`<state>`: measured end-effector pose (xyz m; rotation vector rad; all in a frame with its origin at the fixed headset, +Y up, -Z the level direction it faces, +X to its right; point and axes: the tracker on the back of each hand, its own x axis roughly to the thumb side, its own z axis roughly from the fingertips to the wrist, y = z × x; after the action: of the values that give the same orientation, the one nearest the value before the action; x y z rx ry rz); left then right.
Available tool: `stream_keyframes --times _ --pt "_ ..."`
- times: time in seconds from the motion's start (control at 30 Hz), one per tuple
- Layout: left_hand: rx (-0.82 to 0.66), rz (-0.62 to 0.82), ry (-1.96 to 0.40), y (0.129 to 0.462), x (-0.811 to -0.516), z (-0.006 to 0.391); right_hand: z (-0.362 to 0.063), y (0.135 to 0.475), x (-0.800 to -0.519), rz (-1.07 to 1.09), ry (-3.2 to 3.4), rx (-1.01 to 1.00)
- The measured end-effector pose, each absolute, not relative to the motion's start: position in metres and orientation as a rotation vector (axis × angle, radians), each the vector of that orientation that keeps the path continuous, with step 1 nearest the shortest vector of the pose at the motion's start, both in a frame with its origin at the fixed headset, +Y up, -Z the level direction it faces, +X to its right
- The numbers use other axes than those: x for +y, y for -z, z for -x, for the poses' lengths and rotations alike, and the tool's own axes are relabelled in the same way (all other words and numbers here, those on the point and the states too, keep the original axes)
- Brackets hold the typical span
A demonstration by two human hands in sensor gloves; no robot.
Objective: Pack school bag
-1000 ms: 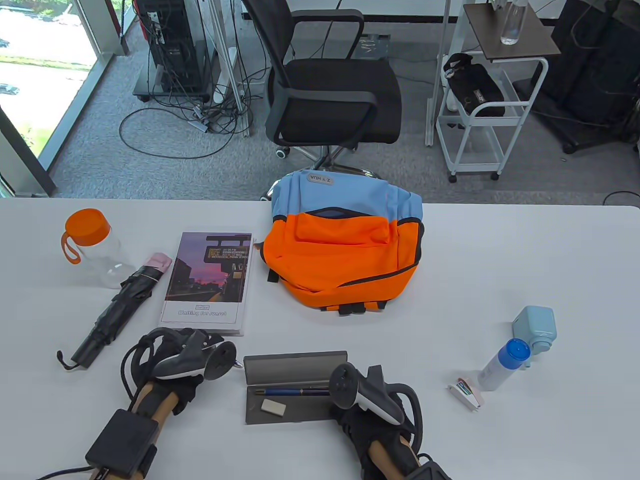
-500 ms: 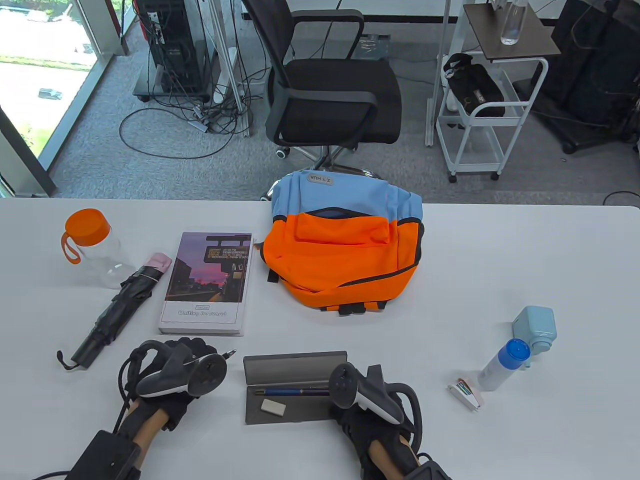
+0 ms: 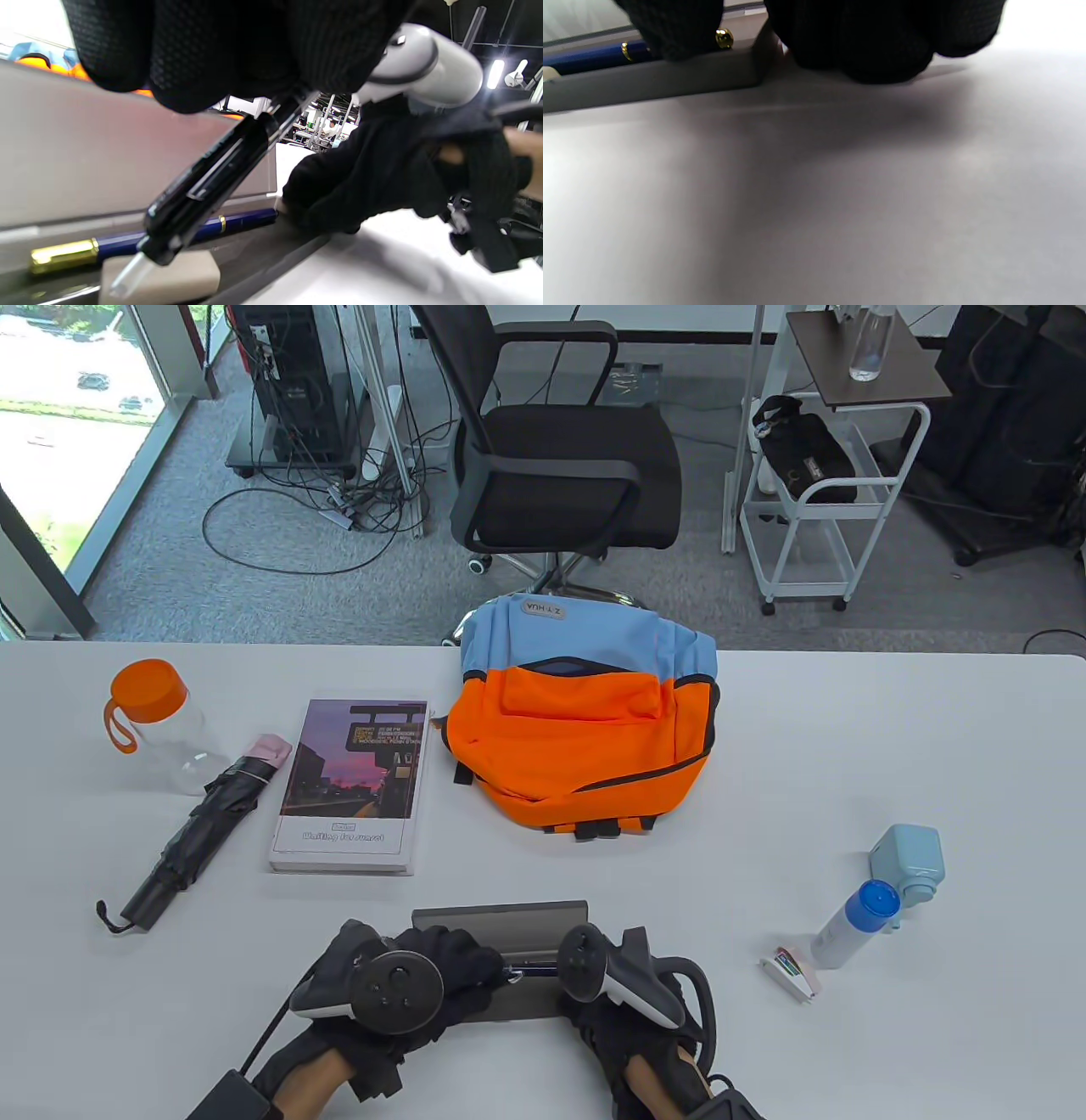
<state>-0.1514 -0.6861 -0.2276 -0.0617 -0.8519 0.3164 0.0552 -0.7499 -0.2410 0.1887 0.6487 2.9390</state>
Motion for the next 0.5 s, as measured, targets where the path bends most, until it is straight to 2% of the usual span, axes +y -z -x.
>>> stream_keyframes --times 0.1,0.2,0.23,0.37,0.43,0.5 --pt "-0.840 0.045 -0.254 0.224 -0.703 0.146 -0.055 0.241 -0.750 -0.189 -2.938 0.650" --pt "-0.853 -0.025 0.041 0.218 -0.708 0.139 -0.055 0.241 -0.750 -0.192 -2.937 0.650" --pt "-0.858 -0.043 0.067 0.217 -0.705 0.139 -0.055 0.241 -0.750 -0.192 -2.937 0.651" --pt "-0.739 -0.189 -0.074 0.219 -0.684 0.159 -0.055 0.241 -0.750 -0.194 -2.938 0.653" --pt "-0.652 -0.229 -0.048 0.225 -0.682 0.174 -0.055 0.241 -0.750 -0.195 -2.938 0.653" --pt "-0.571 -0.170 -0.007 0.233 -0.688 0.186 -0.055 0.241 -0.750 -0.196 -2.940 0.653"
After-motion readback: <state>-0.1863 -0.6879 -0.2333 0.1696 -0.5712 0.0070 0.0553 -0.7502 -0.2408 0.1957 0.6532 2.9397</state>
